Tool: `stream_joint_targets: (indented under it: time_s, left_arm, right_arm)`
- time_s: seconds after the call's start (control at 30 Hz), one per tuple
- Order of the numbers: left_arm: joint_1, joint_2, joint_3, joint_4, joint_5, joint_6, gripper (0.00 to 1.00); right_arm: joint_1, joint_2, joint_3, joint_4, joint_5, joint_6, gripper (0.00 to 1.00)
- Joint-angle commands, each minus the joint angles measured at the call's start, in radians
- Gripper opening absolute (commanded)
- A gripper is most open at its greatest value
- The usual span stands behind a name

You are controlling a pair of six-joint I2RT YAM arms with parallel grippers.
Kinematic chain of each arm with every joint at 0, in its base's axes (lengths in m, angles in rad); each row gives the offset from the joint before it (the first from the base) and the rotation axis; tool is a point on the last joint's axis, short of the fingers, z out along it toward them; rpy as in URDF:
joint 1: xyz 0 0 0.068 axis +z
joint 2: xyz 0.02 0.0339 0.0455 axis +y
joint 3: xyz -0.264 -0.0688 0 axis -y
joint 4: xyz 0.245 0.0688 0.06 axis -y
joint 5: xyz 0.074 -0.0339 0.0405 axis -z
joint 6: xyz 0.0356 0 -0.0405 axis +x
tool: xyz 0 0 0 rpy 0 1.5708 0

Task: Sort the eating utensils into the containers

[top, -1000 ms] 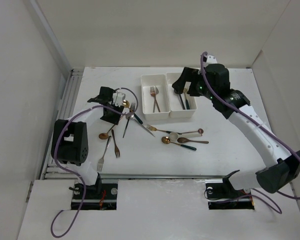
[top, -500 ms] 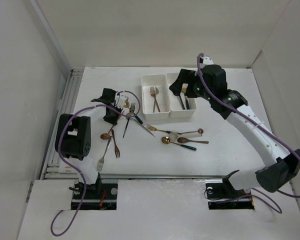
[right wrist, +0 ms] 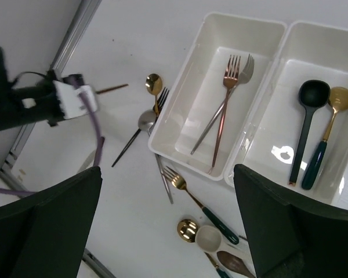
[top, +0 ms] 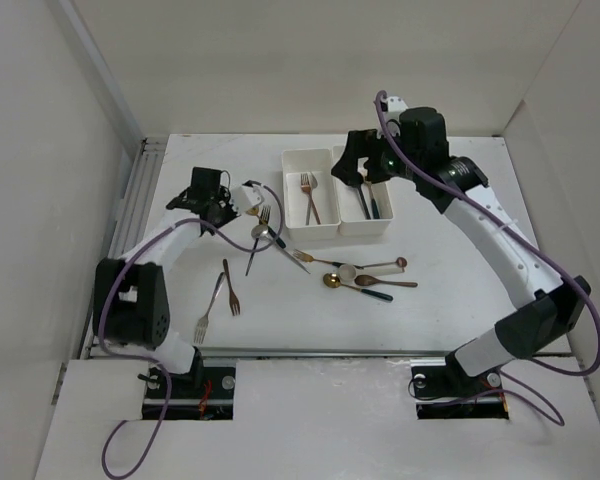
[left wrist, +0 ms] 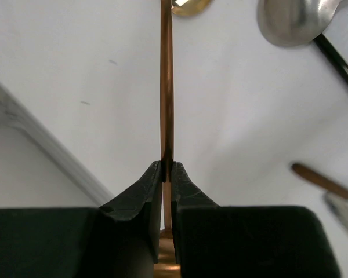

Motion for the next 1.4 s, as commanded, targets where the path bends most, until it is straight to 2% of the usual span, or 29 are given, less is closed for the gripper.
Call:
stream_joint_targets:
  time_s: [0.0,0.1,0.2,0.27,0.37,0.5,0.67,0.9,1.07,1.23,1.37]
  left_arm:
    - [-0.016,-0.190,0.002,-0.006,0.091,0.427,0.00]
    - [-0.027,-0.256,-0.007,-0.061,0.205,0.735,0.00]
    - [-0.064,-0.345,-0.058,-0.069,0.286,1.003,0.00]
    - [-0.096,-0.403,-0.088,0.000,0.334,1.097,0.00]
    - [-0.148,-0.423,-0.083,0.028,0.377,1.190,0.00]
    - [-0.201,-0.424,-0.047,0.037,0.412,1.257,0.00]
    - [-0.223,-0.480,-0.097,0.097,0.458,1.327,0.00]
    - [-0.223,-0.523,-0.119,0.106,0.471,1.299,0.00]
    - [-0.223,-0.555,-0.167,0.186,0.509,1.270,0.00]
    - [-0.223,-0.556,-0.176,0.186,0.489,1.270,0.00]
    - [-0.223,-0.565,-0.176,0.186,0.509,1.245,0.00]
  right_arm:
    - [-0.044,0.037,0.098,-0.039,-0.150,-0.089,1.00]
    - [-0.067,0.088,0.153,-0.016,-0.230,-0.099,1.00]
    - [-0.067,0.152,0.276,-0.025,-0.315,-0.099,0.95]
    - [-0.067,0.229,0.347,-0.036,-0.419,-0.099,0.93]
    - [0.007,0.330,0.466,-0.068,-0.451,-0.090,0.93]
    - [0.097,0.427,0.515,-0.102,-0.494,-0.090,0.90]
    - [0.172,0.458,0.449,-0.093,-0.485,-0.079,0.87]
    - [0.173,0.416,0.349,-0.063,-0.438,-0.070,0.80]
    - [0.183,0.430,0.328,-0.033,-0.471,-0.041,0.65]
    - [0.193,0.439,0.305,-0.033,-0.459,-0.041,0.62]
    - [0.193,0.419,0.283,-0.004,-0.493,-0.051,0.55]
